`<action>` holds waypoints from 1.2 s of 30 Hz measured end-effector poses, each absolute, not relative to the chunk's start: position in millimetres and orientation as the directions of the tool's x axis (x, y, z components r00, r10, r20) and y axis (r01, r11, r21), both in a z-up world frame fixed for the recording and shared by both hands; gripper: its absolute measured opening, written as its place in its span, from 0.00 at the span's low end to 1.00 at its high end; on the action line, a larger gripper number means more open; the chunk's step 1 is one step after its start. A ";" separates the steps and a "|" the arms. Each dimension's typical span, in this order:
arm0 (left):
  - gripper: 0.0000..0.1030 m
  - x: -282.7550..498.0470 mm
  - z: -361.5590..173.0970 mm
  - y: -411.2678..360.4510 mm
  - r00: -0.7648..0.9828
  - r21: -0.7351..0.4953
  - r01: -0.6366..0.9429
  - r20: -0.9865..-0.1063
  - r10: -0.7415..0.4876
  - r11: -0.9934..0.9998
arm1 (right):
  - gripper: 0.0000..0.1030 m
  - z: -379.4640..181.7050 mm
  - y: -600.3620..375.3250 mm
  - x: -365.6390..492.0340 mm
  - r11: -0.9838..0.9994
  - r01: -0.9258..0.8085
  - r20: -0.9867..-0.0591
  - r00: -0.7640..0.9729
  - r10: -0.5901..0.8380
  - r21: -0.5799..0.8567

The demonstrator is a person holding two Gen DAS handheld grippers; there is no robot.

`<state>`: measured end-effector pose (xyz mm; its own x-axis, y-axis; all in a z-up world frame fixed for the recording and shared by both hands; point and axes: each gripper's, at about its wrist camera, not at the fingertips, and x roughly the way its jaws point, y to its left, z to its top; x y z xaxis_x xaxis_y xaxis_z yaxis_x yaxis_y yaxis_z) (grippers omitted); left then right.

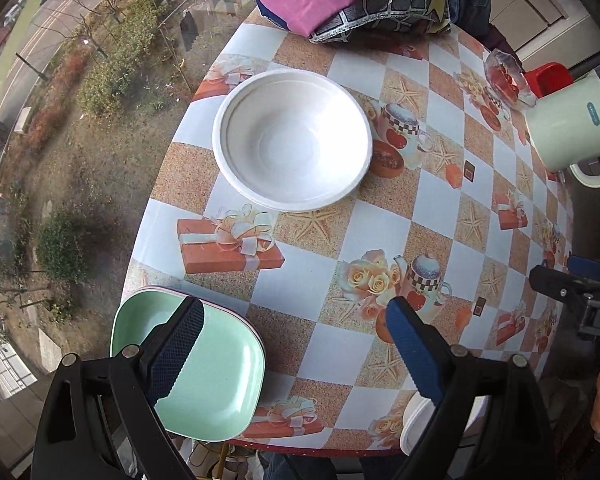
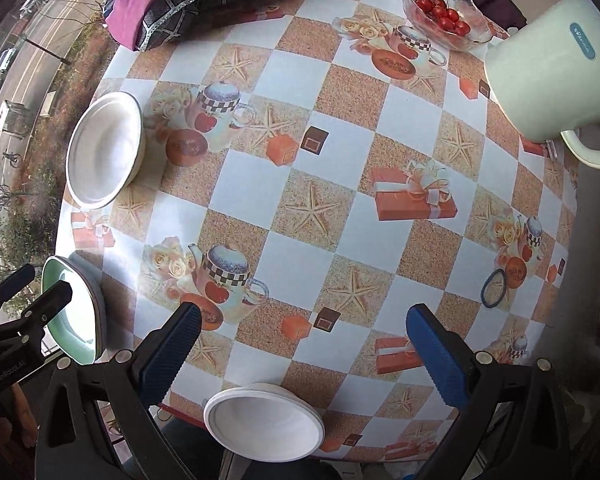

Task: Organize plates and bowls
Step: 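Move the right gripper to a third white bowl, then close the right gripper on the third white bowl's rim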

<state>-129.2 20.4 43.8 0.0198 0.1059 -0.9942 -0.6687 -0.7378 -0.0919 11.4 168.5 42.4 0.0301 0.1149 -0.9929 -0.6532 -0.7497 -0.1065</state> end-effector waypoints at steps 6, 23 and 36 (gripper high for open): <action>0.91 -159.4 31.7 14.7 0.016 -0.075 -0.595 -0.997 0.082 -0.800 | 1.00 32.5 166.4 -20.8 -0.766 -0.636 -0.994 0.014 0.109 -0.093; 0.91 -223.8 9.1 30.7 -0.092 -0.007 -0.514 -0.994 0.064 -0.858 | 1.00 -11.6 156.0 -110.9 -0.774 -0.634 -0.993 -0.100 0.068 0.011; 0.69 -240.4 -28.9 44.1 -0.077 0.040 -0.526 -0.997 0.001 -0.850 | 0.78 -45.8 154.6 -154.2 -0.762 -0.646 -0.990 -0.128 0.052 0.043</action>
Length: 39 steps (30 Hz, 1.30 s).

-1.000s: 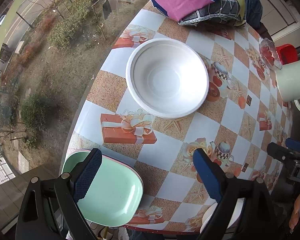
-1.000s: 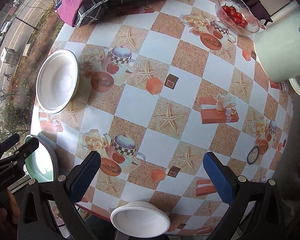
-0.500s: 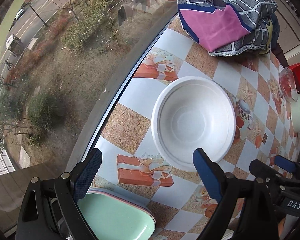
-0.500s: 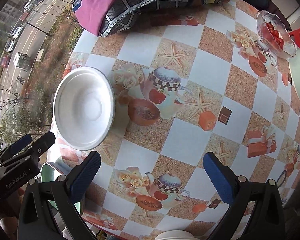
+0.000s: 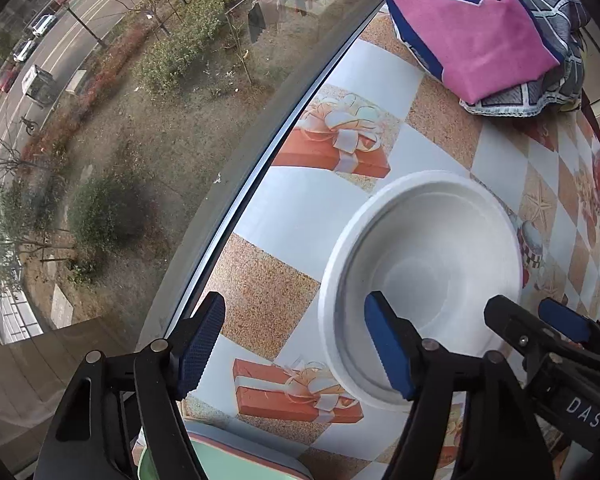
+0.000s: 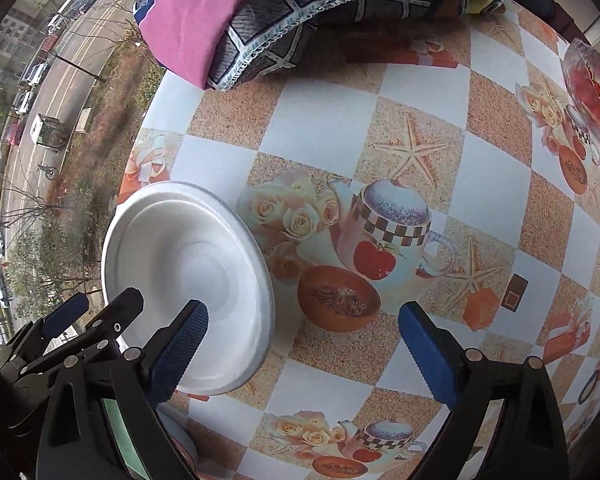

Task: Organize plates and bowls
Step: 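Close the right gripper on the third white bowl's rim, then lift the third white bowl with the right gripper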

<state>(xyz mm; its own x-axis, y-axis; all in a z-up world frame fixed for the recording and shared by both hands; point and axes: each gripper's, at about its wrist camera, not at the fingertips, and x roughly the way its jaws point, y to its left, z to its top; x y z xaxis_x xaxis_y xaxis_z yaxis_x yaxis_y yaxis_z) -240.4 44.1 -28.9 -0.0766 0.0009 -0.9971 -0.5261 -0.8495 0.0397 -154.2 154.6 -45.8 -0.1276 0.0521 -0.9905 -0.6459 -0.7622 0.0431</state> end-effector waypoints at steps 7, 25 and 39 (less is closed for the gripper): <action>0.49 -240.7 -45.3 48.6 -0.020 -0.014 -0.545 -0.999 0.030 -0.838 | 0.40 -65.8 144.6 -152.5 -0.764 -0.638 -0.990 -0.140 -0.009 0.097; 0.35 -156.6 -48.6 92.6 0.047 -0.066 -0.710 -0.998 0.047 -0.701 | 0.21 -65.6 149.5 -106.2 -0.749 -0.658 -0.997 -0.054 -0.058 0.080; 0.35 -50.8 -49.4 84.3 0.093 -0.087 -0.824 -0.996 0.019 -0.560 | 0.21 -69.2 133.4 -30.8 -0.726 -0.687 -0.994 0.058 -0.095 0.029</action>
<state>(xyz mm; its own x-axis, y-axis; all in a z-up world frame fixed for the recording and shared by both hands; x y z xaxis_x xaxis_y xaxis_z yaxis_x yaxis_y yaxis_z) -50.8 84.3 -49.4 0.0928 0.0190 -0.9955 -0.8235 -0.5605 -0.0875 -30.8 133.4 -69.2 0.0580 -0.0949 -0.9938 -0.6872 -0.7258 0.0293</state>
